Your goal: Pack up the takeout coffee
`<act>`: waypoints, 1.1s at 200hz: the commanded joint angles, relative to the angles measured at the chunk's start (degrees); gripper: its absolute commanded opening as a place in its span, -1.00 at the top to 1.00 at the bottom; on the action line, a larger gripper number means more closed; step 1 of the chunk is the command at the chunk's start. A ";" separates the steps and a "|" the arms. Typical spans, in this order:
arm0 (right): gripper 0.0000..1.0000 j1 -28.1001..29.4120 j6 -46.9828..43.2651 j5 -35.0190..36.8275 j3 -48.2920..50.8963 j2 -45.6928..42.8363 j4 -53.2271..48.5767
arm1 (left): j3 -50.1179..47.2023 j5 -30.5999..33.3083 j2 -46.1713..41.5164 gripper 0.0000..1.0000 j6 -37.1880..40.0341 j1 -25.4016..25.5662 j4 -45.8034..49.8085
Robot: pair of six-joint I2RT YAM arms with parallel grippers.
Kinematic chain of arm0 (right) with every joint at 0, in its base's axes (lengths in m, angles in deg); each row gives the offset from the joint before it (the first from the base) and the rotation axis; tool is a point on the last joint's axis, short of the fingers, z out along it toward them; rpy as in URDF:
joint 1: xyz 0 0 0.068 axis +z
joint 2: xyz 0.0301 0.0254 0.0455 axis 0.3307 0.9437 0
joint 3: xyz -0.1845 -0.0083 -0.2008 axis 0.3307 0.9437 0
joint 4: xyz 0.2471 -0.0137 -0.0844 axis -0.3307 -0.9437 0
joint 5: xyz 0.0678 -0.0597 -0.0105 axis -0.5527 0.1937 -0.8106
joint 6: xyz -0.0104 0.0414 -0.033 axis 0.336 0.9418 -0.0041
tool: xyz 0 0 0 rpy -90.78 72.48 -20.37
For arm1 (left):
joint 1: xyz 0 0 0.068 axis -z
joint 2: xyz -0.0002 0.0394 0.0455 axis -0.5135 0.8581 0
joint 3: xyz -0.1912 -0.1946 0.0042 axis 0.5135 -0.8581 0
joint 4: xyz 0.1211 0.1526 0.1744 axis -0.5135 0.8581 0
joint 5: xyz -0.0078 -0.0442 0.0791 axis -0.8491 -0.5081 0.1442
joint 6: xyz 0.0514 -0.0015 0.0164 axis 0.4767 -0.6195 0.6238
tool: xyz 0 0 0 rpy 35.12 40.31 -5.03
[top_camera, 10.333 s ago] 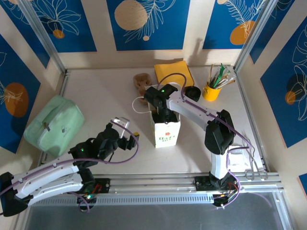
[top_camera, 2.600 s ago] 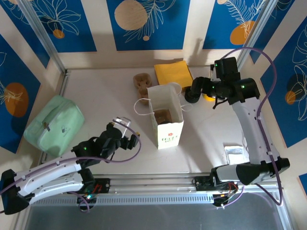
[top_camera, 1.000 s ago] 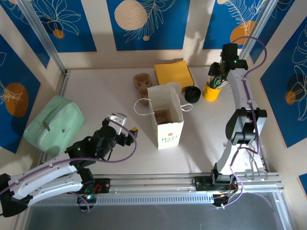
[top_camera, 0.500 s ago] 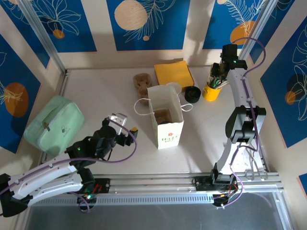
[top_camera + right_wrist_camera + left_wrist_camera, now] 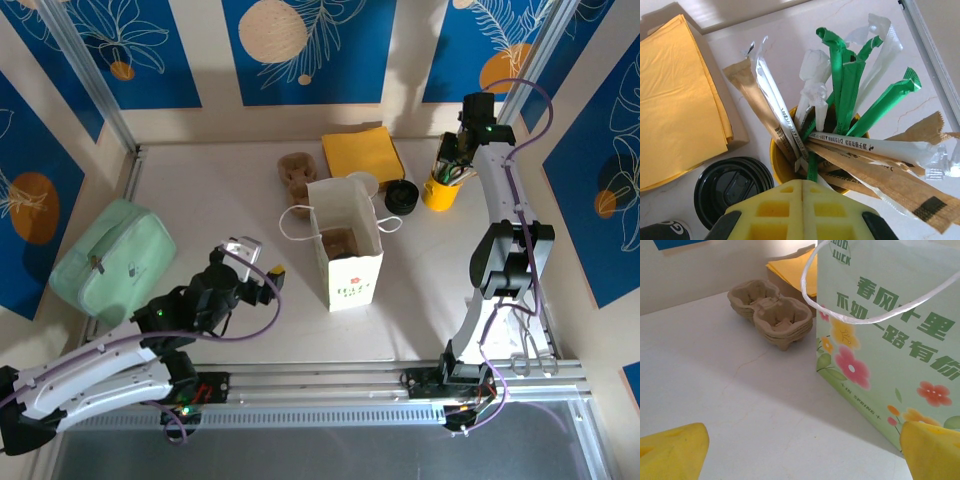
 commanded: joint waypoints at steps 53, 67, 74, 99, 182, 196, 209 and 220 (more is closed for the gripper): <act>0.87 2.59 -2.05 0.47 -4.60 -9.64 -5.99 | -0.71 1.19 -1.15 -0.97 -0.42 0.17 1.12; 0.87 3.07 -2.07 0.74 -5.01 -11.37 -6.94 | -0.64 1.28 -1.13 -0.98 -0.32 0.16 1.14; 0.88 3.29 -1.97 0.53 -5.23 -12.29 -7.45 | -0.51 1.32 -1.15 -0.98 -0.28 0.16 1.13; 0.88 4.17 -1.79 -0.81 -5.51 -15.65 -9.13 | 0.01 1.19 -0.65 -0.98 0.05 0.16 0.97; 0.87 12.62 0.24 -12.98 -11.46 -25.40 -14.54 | 1.21 -0.06 2.96 -0.99 -0.42 0.13 -0.87; 0.87 14.33 0.45 -17.65 -13.09 -26.12 -15.57 | 1.51 -0.30 3.47 -0.98 -0.45 0.16 -0.88; 0.87 15.50 1.94 -21.04 -14.07 -26.89 -15.88 | 1.74 -0.51 3.59 -0.99 -0.47 0.16 -1.03; 0.86 16.53 3.03 -25.00 -14.20 -27.58 -15.55 | 1.86 -0.66 3.59 -0.98 -0.49 0.16 -0.97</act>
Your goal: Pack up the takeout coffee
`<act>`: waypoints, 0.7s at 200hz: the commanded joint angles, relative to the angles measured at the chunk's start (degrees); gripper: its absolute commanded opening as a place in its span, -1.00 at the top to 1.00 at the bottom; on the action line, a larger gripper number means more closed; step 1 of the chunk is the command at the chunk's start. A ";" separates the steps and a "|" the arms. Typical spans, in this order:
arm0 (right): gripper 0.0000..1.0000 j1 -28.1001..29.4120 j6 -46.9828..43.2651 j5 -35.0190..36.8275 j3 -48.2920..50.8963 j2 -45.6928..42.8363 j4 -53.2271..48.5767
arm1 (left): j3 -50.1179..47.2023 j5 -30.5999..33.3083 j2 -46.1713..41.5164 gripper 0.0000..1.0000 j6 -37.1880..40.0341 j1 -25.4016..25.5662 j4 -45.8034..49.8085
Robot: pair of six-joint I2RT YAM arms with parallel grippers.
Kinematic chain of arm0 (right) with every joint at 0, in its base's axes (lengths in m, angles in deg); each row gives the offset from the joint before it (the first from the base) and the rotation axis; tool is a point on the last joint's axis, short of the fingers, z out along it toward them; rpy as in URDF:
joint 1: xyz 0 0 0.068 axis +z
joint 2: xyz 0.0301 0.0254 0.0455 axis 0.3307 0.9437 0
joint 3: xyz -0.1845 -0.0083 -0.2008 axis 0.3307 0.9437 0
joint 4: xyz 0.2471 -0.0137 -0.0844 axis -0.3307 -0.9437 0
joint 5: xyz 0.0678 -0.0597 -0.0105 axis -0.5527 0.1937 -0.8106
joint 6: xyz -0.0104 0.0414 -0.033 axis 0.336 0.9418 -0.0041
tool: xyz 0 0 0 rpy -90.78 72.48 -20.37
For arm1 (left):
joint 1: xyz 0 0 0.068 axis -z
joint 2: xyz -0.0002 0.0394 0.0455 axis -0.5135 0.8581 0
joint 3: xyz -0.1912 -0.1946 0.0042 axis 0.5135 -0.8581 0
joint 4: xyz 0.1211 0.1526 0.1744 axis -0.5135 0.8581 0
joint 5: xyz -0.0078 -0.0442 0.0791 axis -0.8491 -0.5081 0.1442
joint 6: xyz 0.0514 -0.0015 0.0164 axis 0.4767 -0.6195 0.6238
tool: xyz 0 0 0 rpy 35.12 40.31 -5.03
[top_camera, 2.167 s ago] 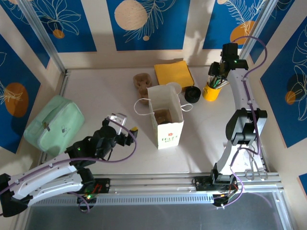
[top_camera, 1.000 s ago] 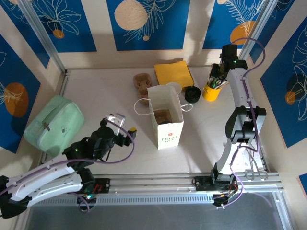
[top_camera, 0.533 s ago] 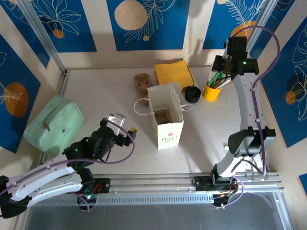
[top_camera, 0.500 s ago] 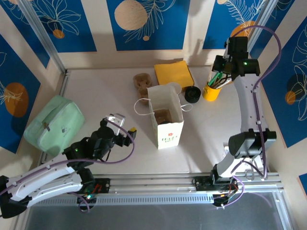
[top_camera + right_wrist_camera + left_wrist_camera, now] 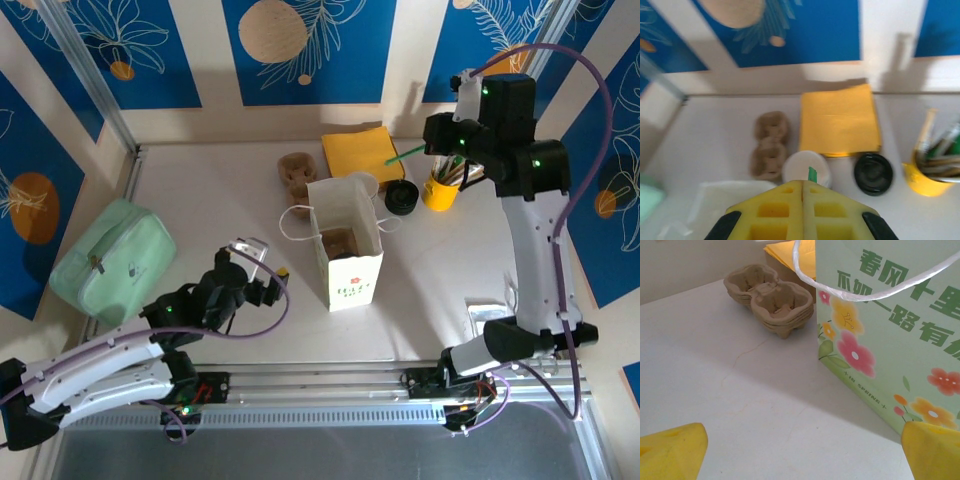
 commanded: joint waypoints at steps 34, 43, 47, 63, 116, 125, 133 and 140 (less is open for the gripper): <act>0.86 7.12 4.10 -13.36 -0.52 -2.68 -2.41 | 1.62 -0.59 -0.59 -0.98 -0.63 0.16 -1.08; 0.86 9.16 3.80 -11.86 0.28 -2.67 -2.55 | 1.55 -0.57 -0.66 -0.98 -0.68 0.15 -1.11; 0.86 10.18 3.59 -10.98 0.66 -2.71 -2.62 | 1.42 -0.67 -0.64 -0.98 -0.73 0.16 -1.13; 0.86 14.24 2.50 -5.94 2.46 -2.35 -3.34 | 1.45 -0.77 -0.72 -0.98 -0.81 0.16 -1.27; 0.86 24.69 0.11 8.52 4.70 0.45 -8.24 | 1.60 -0.75 -0.39 -0.98 -0.68 0.16 -1.41; 0.86 25.55 0.42 9.50 5.46 0.43 -8.19 | 1.67 -0.79 -0.33 -0.99 -0.64 0.16 -1.43; 0.86 26.02 0.71 9.17 6.57 0.30 -7.86 | 1.77 -0.81 -0.14 -0.99 -0.68 0.16 -1.56; 0.86 26.39 0.91 8.57 7.39 0.22 -7.51 | 1.71 -0.87 -0.02 -0.99 -0.77 0.16 -1.68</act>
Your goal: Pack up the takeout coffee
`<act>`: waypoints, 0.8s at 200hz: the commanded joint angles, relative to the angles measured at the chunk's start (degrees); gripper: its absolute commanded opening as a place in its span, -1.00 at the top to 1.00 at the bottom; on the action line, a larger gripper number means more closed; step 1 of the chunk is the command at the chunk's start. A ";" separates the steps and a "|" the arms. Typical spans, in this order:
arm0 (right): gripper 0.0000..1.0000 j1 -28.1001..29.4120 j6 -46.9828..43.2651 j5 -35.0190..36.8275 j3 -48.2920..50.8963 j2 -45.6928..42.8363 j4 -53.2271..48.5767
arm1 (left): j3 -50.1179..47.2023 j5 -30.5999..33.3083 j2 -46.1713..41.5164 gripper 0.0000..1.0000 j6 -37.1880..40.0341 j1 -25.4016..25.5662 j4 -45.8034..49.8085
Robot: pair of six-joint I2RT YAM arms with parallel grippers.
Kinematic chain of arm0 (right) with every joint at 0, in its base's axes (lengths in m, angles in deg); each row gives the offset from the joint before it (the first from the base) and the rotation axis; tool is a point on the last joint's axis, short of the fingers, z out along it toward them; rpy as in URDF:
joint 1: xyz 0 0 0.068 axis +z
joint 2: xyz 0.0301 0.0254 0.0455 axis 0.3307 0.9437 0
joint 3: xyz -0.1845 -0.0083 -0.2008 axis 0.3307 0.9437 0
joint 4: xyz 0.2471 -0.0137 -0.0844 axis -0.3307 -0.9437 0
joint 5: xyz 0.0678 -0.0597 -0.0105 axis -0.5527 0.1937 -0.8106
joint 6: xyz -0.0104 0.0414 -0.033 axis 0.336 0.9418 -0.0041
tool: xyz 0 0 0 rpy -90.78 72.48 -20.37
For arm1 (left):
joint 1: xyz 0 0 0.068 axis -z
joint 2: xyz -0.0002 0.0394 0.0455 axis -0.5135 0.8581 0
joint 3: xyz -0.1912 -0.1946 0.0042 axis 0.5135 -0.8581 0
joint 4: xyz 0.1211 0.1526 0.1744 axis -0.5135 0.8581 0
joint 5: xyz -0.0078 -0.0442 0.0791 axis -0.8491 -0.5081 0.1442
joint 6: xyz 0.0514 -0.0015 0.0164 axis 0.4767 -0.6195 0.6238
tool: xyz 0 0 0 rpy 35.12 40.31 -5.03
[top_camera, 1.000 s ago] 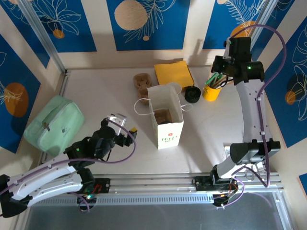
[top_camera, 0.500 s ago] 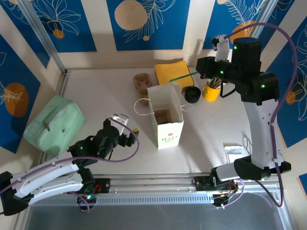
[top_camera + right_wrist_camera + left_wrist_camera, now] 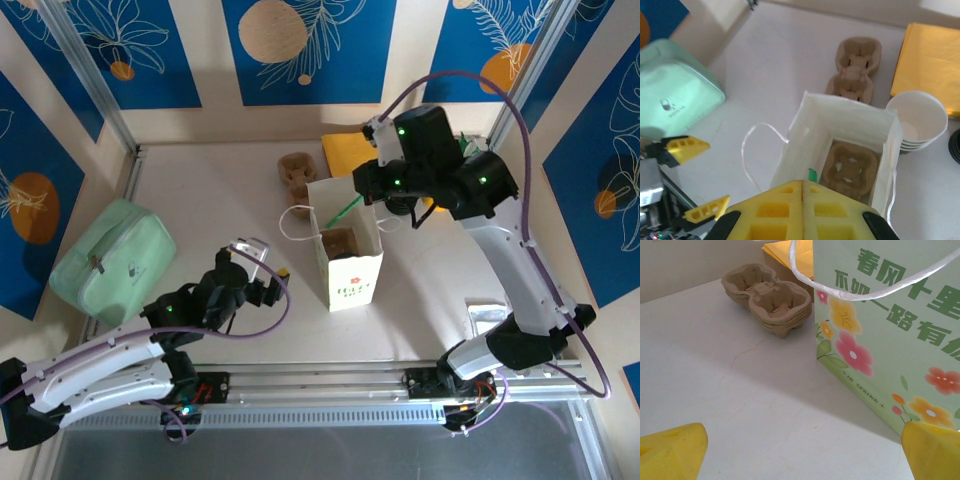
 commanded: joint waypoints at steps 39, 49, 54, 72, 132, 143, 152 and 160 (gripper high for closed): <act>0.86 3.90 0.77 3.07 6.00 -0.18 -0.60 | 1.79 -0.78 0.54 -0.98 -0.74 0.14 -2.01; 0.86 4.27 1.19 3.26 7.35 -0.28 0.45 | 1.84 -0.83 0.70 -0.99 -0.69 0.16 -2.19; 0.86 4.36 1.33 3.31 8.01 -0.42 0.99 | 1.88 -0.98 0.73 -0.99 -0.65 0.16 -2.22; 0.86 4.75 1.44 3.92 10.13 -0.53 3.99 | 2.16 -1.08 1.08 -0.99 -0.59 0.16 -2.49; 0.83 5.04 1.61 5.94 13.37 0.47 12.34 | 2.65 -1.51 1.79 -0.98 -0.52 0.16 -2.55; 0.73 4.96 1.26 5.99 12.95 1.31 13.00 | 2.73 -1.52 1.79 -0.99 -0.52 0.16 -2.50; 0.67 4.89 1.08 6.06 12.34 2.02 12.93 | 2.95 -1.56 1.79 -0.98 -0.56 0.16 -2.38; 0.56 4.65 0.84 5.62 11.79 2.67 12.93 | 3.06 -1.67 1.80 -0.99 -0.58 0.16 -2.28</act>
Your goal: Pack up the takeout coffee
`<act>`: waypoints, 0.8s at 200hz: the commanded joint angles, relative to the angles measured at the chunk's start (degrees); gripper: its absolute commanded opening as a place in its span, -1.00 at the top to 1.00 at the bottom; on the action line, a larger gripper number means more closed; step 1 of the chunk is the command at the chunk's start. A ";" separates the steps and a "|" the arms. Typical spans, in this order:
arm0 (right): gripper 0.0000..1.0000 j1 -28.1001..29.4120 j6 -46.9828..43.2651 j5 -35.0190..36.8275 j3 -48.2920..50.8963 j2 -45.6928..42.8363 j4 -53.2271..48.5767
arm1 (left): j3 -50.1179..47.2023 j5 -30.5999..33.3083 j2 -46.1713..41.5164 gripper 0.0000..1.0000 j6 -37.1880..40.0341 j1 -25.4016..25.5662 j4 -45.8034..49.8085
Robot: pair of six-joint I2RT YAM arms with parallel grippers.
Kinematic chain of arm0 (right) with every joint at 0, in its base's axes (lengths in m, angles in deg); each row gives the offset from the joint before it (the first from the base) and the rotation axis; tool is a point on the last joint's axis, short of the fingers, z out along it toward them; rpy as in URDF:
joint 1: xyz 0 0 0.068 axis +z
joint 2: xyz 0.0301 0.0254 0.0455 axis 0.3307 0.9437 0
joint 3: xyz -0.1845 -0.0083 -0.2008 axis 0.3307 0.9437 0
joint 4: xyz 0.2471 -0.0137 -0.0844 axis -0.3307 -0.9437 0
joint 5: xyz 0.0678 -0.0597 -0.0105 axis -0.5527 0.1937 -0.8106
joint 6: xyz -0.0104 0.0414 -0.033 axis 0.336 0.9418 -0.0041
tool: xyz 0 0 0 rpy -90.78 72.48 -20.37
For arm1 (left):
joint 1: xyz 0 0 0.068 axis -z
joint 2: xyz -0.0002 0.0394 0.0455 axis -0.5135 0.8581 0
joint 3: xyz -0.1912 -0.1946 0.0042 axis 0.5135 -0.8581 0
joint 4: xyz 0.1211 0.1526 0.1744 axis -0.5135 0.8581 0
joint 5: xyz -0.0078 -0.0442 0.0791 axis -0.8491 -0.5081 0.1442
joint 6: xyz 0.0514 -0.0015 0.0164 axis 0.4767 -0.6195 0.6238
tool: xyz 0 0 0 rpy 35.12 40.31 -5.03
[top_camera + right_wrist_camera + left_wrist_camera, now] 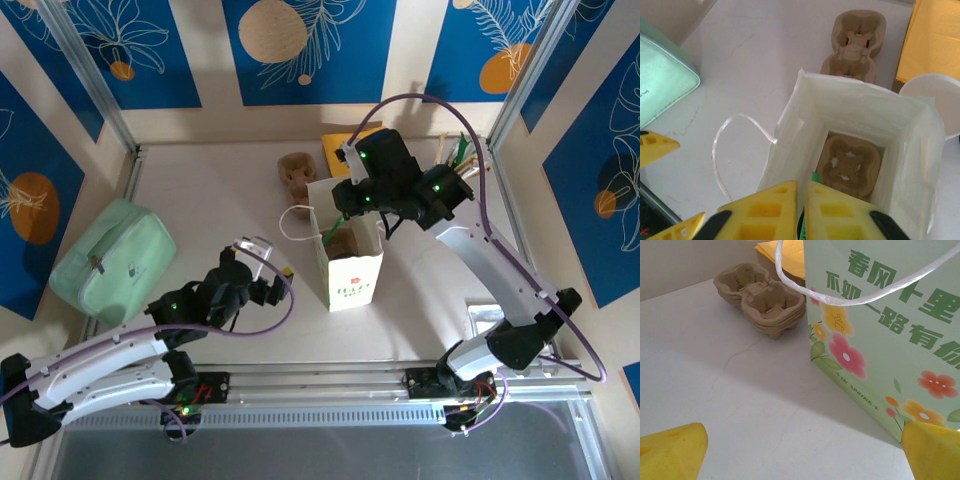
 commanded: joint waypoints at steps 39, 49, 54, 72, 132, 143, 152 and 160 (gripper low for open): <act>0.05 -3.39 -1.19 1.18 -5.28 4.81 0.58 | 3.57 -0.73 0.06 -0.99 -0.18 0.16 -0.27; 0.01 -5.02 -1.50 1.59 -6.75 5.56 -0.09 | 3.99 -0.65 0.23 -1.00 0.19 0.16 -0.10; -0.01 -6.05 -1.59 1.88 -7.44 5.94 -0.42 | 4.22 -0.63 0.41 -1.00 0.35 0.16 0.05; -0.05 -10.61 -1.22 2.50 -9.18 7.14 -0.03 | 4.93 -0.79 1.01 -1.00 0.50 0.16 0.33; -0.09 -24.80 -0.70 1.61 -13.67 16.88 5.57 | 5.43 -1.04 2.39 -1.00 0.15 0.16 0.22; -0.09 -26.04 -1.08 1.35 -16.21 20.67 4.93 | 5.51 -1.20 2.75 -1.00 0.09 0.16 -0.17; -0.07 -26.65 -1.69 0.42 -19.29 24.14 4.07 | 5.66 -1.20 3.11 -1.00 0.05 0.16 -0.34; -0.07 -26.95 -2.18 0.58 -21.64 27.49 3.50 | 5.89 -1.22 3.68 -1.00 0.13 0.16 -0.33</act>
